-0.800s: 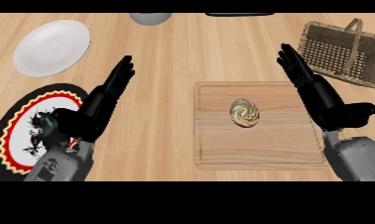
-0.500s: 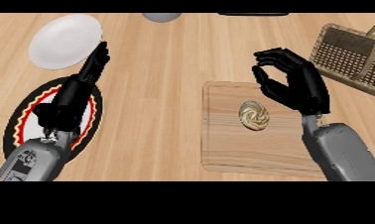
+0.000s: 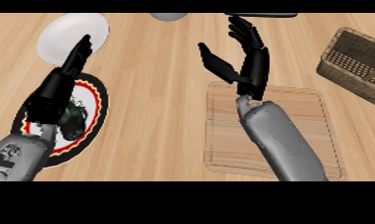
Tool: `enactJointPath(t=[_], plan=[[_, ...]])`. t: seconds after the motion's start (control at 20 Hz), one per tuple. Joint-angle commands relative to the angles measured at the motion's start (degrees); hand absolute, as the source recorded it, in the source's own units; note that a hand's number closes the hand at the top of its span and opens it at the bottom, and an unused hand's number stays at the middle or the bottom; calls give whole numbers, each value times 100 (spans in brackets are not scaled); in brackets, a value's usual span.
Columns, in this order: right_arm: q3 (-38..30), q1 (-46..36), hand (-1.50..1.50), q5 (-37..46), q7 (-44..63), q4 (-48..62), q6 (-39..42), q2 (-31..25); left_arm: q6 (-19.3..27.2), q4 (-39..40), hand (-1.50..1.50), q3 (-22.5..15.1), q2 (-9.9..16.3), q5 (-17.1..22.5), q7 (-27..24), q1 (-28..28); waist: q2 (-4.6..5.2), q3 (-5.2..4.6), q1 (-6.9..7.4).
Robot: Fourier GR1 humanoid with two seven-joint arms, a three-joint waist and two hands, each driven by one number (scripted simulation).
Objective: Pick the cupcake from the cutting board and place it in the basket
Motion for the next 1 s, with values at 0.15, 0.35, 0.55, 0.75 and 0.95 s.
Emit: enactJointPath(t=[0.15, 0.35, 0.55, 0.75, 0.95], plan=[[555, -891, -150, 1501, 1933, 1821, -720, -962, 2, 19, 0, 105, 110, -16, 68, 72, -122, -75, -161], [1102, -1204, -150, 1780, 3079, 2424, 654, -1624, -28, 99, 0, 198, 211, -4, 50, 120, -192, -108, -245], [1710, -1754, -150, 1794, 4158, 2561, 2459, -1822, -6, 119, 0, 142, 90, 13, 83, 95, -189, -90, -228], [1896, -2280, -150, 1319, 5229, 2248, 4246, -1833, 22, 151, 0, 231, 160, -16, -20, 196, -211, -47, -268], [1737, -2889, -150, 737, 6439, 1744, 5556, -1892, 89, 115, 0, 305, 128, -22, -44, 266, -156, -4, -356]])
